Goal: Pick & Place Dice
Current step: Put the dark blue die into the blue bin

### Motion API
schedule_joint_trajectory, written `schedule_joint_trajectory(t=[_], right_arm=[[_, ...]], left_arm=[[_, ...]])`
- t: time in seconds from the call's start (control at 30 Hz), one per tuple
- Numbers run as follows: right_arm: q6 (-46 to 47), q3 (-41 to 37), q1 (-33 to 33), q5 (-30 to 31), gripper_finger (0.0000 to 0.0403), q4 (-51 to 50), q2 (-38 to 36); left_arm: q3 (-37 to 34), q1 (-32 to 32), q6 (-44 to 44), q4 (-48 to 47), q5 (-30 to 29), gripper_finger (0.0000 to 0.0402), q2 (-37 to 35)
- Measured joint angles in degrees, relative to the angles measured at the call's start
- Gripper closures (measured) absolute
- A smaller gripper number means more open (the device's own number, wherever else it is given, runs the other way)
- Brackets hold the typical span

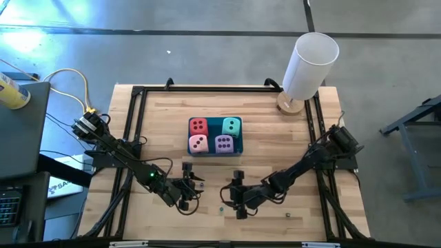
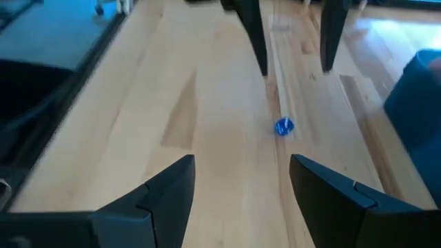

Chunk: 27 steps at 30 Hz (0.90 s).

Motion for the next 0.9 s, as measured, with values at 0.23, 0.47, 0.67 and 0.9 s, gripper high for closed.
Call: schedule_joint_trajectory(t=[0.23, 0.47, 0.67, 0.9], right_arm=[[-1.96, 0.02, -0.55, 0.57, 0.0174, 1.89, 0.00], [-1.96, 0.02, -0.72, 1.05, 0.0174, 2.83, 0.00], [3.57, 0.02, 0.56, 0.18, 0.0174, 1.68, 0.00], [16.46, 0.02, 4.05, 0.42, 0.0174, -4.47, 0.00]], left_arm=[[0.00, 0.00, -0.50, -1.14, 0.02, 0.0211, 0.00], [0.00, 0.00, -1.63, -1.26, 0.72, 0.0211, 0.00], [0.00, 0.00, -3.20, -1.40, 1.20, 0.0211, 0.00], [0.00, -1.06, -4.83, -4.93, 3.89, 0.0211, -0.02]])
